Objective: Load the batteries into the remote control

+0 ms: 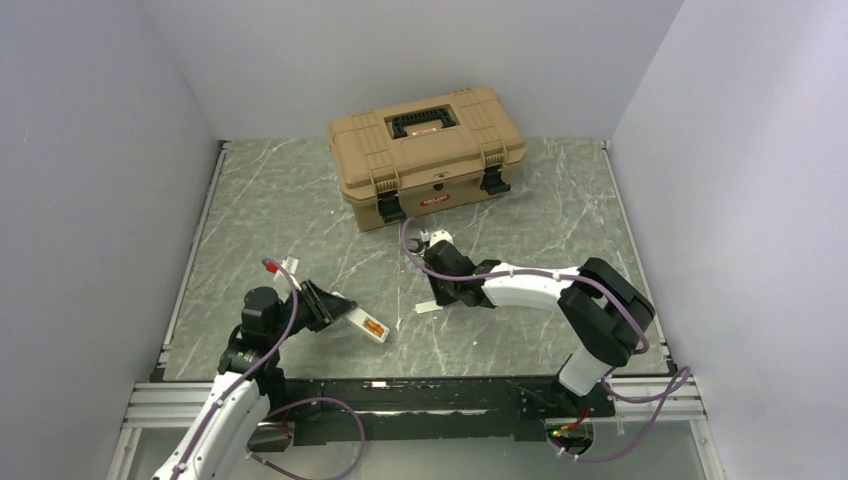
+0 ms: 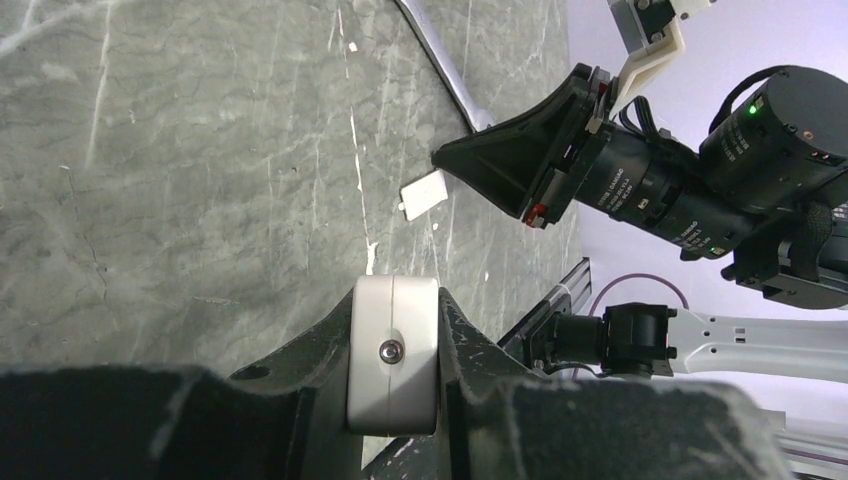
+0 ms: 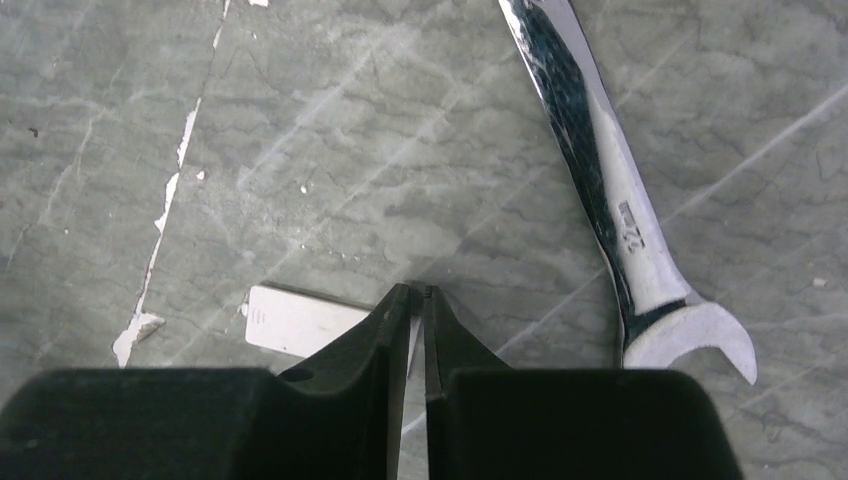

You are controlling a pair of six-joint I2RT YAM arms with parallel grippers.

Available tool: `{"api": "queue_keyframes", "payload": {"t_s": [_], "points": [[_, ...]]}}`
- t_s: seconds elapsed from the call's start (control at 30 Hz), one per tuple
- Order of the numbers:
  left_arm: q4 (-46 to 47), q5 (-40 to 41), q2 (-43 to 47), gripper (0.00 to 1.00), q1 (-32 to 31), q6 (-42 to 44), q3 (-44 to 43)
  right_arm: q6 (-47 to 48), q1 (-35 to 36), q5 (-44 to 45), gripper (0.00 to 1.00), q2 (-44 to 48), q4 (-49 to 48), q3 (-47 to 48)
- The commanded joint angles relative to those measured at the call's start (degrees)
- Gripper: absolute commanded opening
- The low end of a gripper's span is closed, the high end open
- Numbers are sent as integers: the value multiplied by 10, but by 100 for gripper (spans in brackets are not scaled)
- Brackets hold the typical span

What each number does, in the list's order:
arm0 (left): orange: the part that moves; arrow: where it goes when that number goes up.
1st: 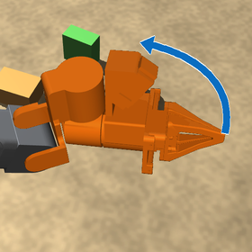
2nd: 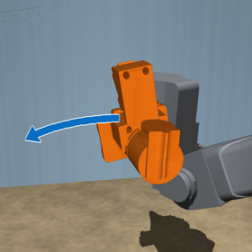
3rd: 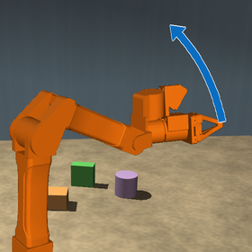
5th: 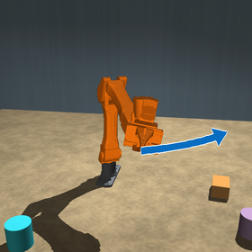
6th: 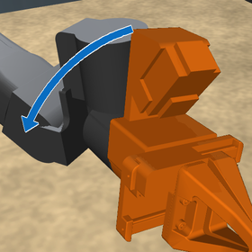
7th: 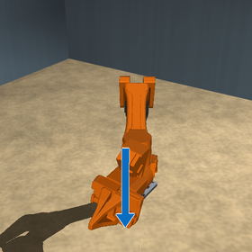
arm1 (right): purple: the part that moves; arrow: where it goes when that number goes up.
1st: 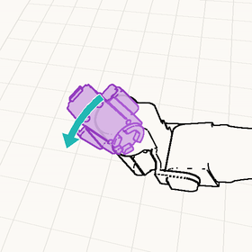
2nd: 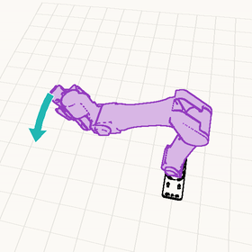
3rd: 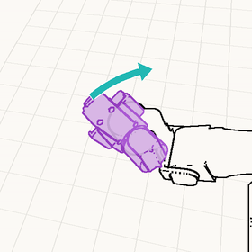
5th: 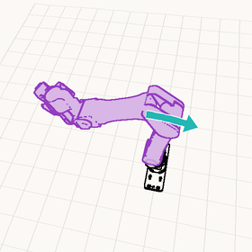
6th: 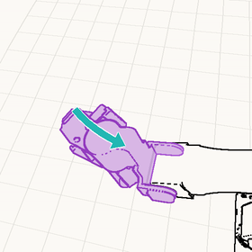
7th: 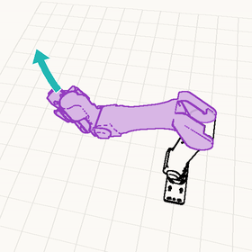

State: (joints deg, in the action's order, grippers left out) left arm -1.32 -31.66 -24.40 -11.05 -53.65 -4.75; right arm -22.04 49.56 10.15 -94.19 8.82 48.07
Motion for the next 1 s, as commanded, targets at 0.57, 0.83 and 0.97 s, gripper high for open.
{"api": "queue_keyframes", "payload": {"t_s": [0.57,0.83,0.97], "points": [[25,-8,8,1,3,1,2,-146,128,66,12,69,58,-66],[33,-13,-1,1,3,0,2,-230,143,148,50,165,8,-124],[25,-12,6,1,4,1,1,-192,159,131,61,176,-29,-122]]}}
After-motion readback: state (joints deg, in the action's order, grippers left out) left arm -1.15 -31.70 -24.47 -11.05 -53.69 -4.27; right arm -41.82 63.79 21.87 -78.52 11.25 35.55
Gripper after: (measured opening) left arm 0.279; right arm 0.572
